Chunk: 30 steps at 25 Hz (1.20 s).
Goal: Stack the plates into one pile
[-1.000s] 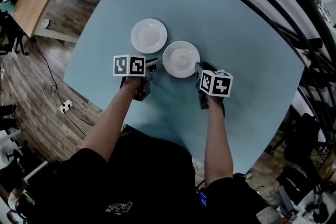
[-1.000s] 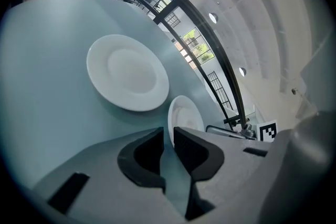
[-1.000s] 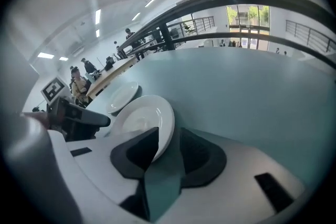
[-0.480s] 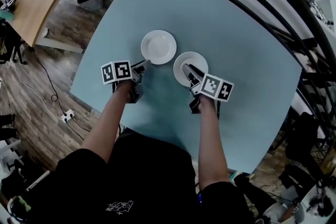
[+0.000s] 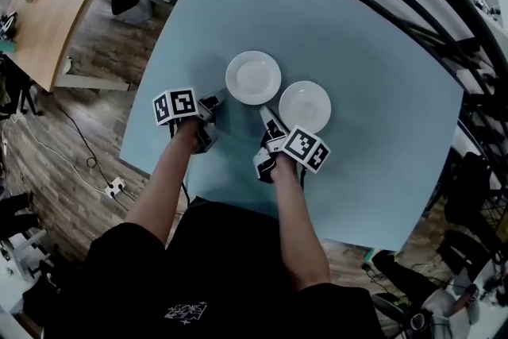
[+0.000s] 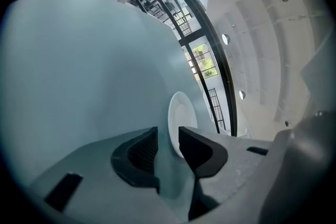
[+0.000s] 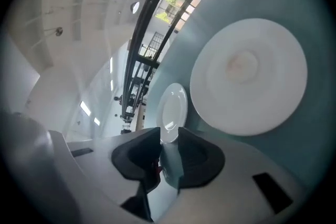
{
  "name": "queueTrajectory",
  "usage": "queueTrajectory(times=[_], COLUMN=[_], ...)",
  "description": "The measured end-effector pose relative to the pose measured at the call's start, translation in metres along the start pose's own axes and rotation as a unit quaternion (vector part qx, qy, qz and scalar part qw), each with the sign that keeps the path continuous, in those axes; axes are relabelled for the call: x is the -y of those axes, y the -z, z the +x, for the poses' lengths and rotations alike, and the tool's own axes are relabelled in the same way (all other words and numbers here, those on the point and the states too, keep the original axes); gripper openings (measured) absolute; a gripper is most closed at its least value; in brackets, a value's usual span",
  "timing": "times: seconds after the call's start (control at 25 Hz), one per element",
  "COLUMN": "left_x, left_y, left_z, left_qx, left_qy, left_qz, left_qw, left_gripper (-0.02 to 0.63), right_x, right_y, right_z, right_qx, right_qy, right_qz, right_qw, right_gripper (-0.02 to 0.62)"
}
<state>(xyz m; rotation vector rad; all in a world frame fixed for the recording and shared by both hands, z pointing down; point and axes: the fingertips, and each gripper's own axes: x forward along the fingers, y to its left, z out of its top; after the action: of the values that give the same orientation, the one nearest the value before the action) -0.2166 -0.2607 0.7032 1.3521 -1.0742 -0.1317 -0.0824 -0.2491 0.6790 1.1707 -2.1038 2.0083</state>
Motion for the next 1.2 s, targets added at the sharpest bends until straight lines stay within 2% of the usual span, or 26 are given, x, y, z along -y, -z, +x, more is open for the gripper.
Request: queueTrajectory(times=[0.2,0.36,0.52,0.68,0.76,0.96,1.2], left_x=[0.001,0.001,0.001,0.000,-0.003,-0.002,0.016], left_y=[-0.014,-0.018,-0.020,-0.019,-0.020,-0.025,-0.018], left_z=[0.010,0.015,0.021,0.028,0.030,0.027,0.013], left_qx=[-0.016,-0.035,-0.050,-0.067,-0.076,-0.084,-0.073], left_qy=[0.010,0.004,0.000,-0.005,-0.010,-0.001,0.016], left_qz=[0.000,-0.001,-0.008,-0.010,-0.004,0.005,0.016], left_qw=[0.9998,0.9994,0.9987,0.9977,0.9970,0.9965,0.9971], left_gripper=[0.106,0.106,0.106,0.080,0.038,0.034,0.034], right_x=[0.019,0.026,0.025,0.027,0.028,0.021,0.008], right_y=[0.000,-0.005,-0.011,-0.015,-0.014,-0.014,-0.016], right_z=[0.016,0.022,0.030,0.037,0.040,0.044,0.028], right_qx=[0.054,0.086,0.106,0.110,0.106,0.105,0.111], right_qy=[0.027,0.041,0.038,0.056,0.061,0.057,0.045], right_qz=[0.085,0.112,0.135,0.141,0.140,0.129,0.104], right_qw=[0.995,0.989,0.984,0.982,0.983,0.984,0.987], right_gripper=[0.101,0.093,0.077,0.037,0.028,0.026,0.026])
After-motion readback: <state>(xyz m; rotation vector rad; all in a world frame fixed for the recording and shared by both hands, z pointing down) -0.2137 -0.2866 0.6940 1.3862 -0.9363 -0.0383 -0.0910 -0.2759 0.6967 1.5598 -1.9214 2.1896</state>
